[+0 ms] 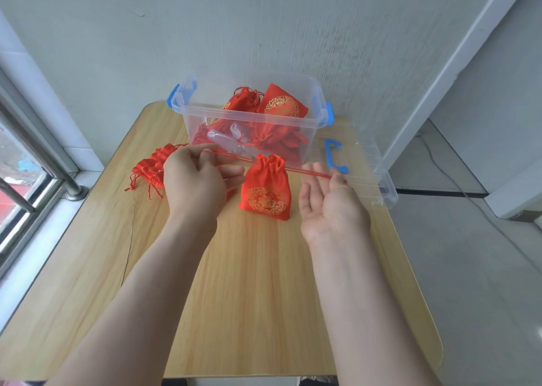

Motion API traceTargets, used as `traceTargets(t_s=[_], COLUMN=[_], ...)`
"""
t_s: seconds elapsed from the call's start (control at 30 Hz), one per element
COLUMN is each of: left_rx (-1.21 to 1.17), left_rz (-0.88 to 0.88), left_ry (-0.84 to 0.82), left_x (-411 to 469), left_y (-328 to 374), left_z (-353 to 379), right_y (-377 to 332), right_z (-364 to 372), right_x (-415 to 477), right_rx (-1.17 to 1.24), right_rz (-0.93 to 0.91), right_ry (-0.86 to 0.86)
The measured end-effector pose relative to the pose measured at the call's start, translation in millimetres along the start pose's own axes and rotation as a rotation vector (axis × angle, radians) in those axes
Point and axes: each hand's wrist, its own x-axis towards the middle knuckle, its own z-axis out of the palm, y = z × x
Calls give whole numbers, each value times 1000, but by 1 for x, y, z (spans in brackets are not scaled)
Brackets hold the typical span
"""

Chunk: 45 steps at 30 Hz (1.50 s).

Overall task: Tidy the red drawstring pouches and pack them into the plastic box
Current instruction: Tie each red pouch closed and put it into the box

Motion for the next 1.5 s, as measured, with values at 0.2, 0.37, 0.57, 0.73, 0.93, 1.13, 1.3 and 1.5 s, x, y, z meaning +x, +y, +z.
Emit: traceTargets(t_s=[0.2, 0.37, 0.57, 0.73, 0.93, 1.13, 1.3, 1.5], left_rx=[-165, -321, -427, -239, -36, 133, 253, 339], left_rz=[-100, -160, -451, -538, -366, -176, -112, -81], left_ry=[-7, -62, -89, -173, -406, -551, -678, -714], left_x=[1, -2, 7, 3, -4, -8, -9, -10], left_y=[-3, -2, -2, 3, 7, 5, 3, 0], left_z=[4, 8, 7, 6, 4, -1, -1, -3], right_y=[-5, -3, 4, 8, 6, 9, 7, 1], right_z=[2, 5, 2, 7, 9, 3, 1, 0], right_x=[-5, -3, 6, 6, -3, 1, 0, 0], right_rx=[83, 200, -144, -264, -555, -998, -949, -921], right_rz=[-32, 32, 261, 260, 116, -132, -140, -138], right_ry=[69, 78, -44, -158, -336, -364, -357, -324])
